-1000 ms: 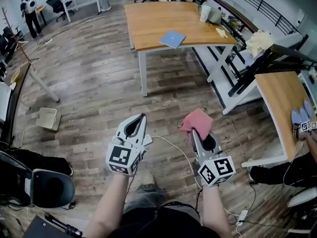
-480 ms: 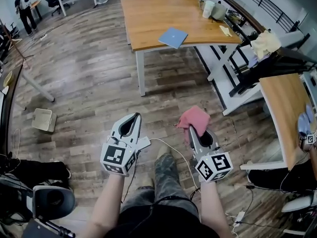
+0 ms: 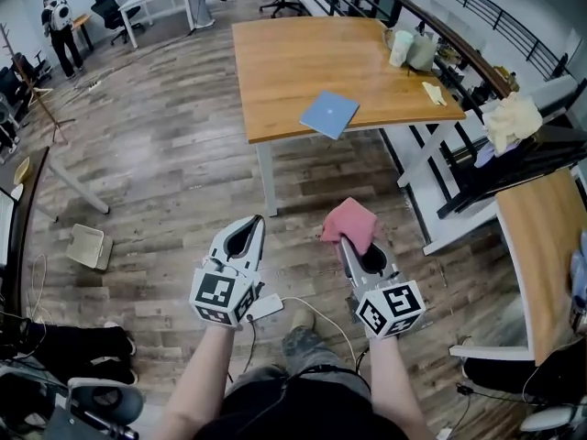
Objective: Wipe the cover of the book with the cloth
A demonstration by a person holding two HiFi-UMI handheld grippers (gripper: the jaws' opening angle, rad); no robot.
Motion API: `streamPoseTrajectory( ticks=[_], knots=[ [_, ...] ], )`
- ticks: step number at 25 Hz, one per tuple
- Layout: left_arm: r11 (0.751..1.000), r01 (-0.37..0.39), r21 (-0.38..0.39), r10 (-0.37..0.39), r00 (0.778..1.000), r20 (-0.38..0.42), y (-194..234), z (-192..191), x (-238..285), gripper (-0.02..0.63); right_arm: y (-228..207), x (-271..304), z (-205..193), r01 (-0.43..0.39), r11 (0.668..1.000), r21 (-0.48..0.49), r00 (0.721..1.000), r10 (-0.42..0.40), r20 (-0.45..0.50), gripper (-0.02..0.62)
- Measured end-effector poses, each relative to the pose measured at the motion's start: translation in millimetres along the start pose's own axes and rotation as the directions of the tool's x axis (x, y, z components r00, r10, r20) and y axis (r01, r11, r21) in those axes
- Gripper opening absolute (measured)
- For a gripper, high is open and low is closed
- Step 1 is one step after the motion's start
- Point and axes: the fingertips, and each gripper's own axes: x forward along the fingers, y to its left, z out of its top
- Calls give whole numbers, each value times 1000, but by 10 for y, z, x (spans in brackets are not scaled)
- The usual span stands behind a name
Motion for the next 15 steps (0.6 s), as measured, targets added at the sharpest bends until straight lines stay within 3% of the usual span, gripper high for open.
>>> streamPoseTrajectory(
  ticks=[5, 15],
  knots=[
    [1000, -2, -10, 1, 1000, -15, 84, -53, 463, -5, -281, 307, -6, -40, 999, 3, 999, 40, -30, 91],
    [999, 45, 0, -45, 999, -14, -39, -11, 1152, -5, -847, 615, 72, -25, 1000, 17, 999, 26, -32, 91]
  ],
)
